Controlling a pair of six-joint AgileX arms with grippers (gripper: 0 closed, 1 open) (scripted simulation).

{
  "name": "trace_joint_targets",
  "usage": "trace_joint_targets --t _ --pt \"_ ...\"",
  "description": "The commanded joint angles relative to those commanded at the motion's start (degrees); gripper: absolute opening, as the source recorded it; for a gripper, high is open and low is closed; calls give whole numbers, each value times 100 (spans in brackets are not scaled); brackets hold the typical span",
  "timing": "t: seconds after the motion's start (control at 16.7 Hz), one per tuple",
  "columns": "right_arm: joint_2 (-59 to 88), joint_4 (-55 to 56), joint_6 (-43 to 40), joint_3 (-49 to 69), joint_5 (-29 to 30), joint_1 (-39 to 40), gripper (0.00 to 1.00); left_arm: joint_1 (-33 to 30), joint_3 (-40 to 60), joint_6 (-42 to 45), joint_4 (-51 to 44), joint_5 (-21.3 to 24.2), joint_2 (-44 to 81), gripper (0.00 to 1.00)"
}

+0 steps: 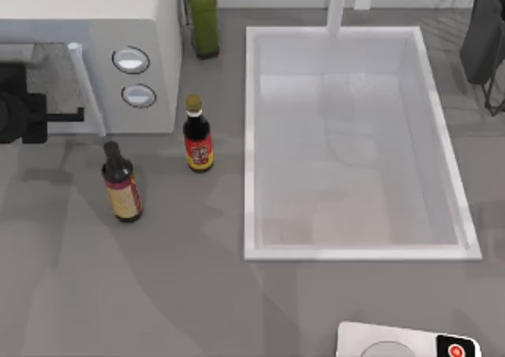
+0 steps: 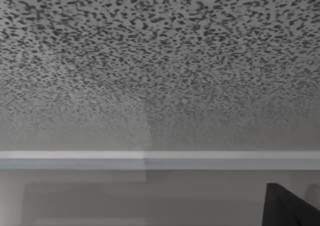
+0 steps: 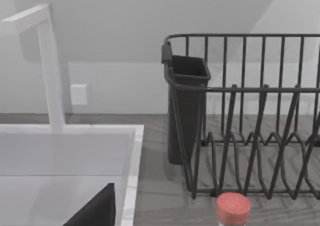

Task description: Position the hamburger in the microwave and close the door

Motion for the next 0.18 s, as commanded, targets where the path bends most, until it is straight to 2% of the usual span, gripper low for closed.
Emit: trace_joint_targets --t 0.18 --pt "0 0 0 0 0 0 100 -15 281 -9 -52 -7 218 0"
